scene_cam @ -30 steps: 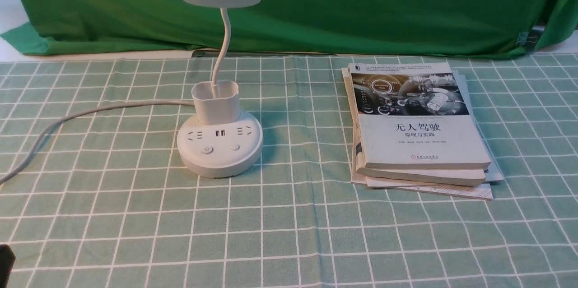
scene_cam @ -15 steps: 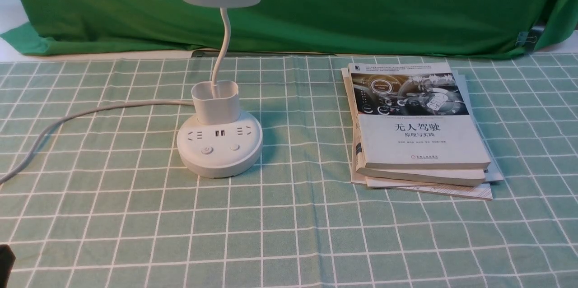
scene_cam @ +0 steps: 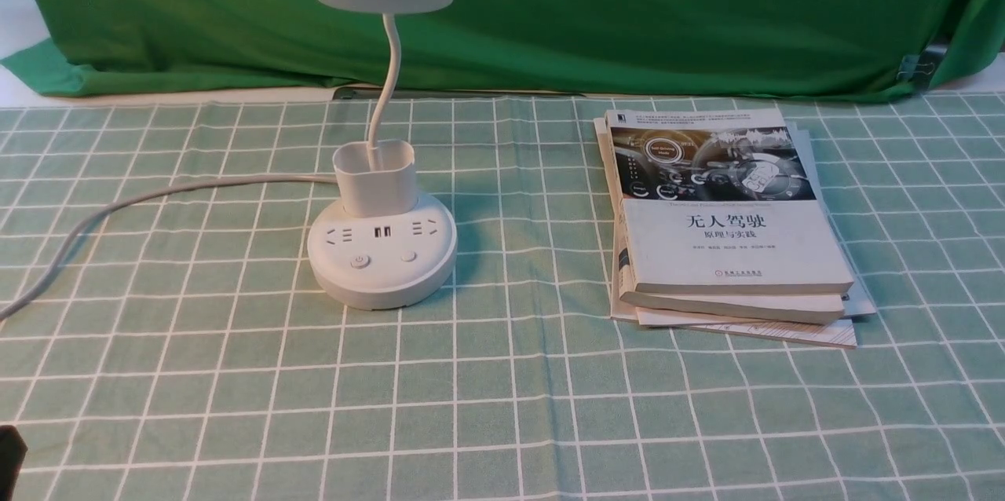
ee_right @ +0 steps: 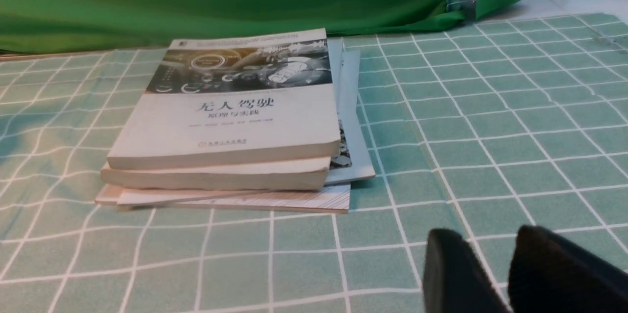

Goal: Turn on the table lamp.
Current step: 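Press the power button on the lamp base to turn the lamp on with the left gripper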

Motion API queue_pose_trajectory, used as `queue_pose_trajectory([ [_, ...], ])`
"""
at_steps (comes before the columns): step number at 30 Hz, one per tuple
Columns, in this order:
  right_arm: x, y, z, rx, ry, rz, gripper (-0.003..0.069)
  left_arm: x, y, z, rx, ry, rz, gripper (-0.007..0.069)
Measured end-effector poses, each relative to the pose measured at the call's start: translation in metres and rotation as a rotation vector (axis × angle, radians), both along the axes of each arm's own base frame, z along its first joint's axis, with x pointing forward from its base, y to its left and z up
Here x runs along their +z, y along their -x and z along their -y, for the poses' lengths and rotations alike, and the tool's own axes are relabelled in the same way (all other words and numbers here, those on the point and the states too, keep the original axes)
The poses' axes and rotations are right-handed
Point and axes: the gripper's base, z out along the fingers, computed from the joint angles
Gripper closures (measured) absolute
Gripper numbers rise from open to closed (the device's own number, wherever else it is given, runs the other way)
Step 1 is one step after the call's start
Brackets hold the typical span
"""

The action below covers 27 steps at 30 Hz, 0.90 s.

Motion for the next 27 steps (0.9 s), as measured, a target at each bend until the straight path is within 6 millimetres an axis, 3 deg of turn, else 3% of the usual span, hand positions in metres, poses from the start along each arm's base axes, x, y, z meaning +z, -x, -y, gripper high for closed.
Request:
queue_pose_trajectory([
  [17,0.000,0.000,0.000,0.000,0.000,0.001,0.0418,0.001,0.000,0.000,0.001,-0.001,0.015,0.0623],
  [23,0.000,0.000,0.000,0.000,0.000,0.001,0.0418,0.028,0.000,-0.001,0.015,0.008,0.304,0.0623],
  [27,0.000,0.000,0.000,0.000,0.000,0.001,0.0418,0.057,0.010,-0.003,0.032,0.018,0.645,0.0623],
])
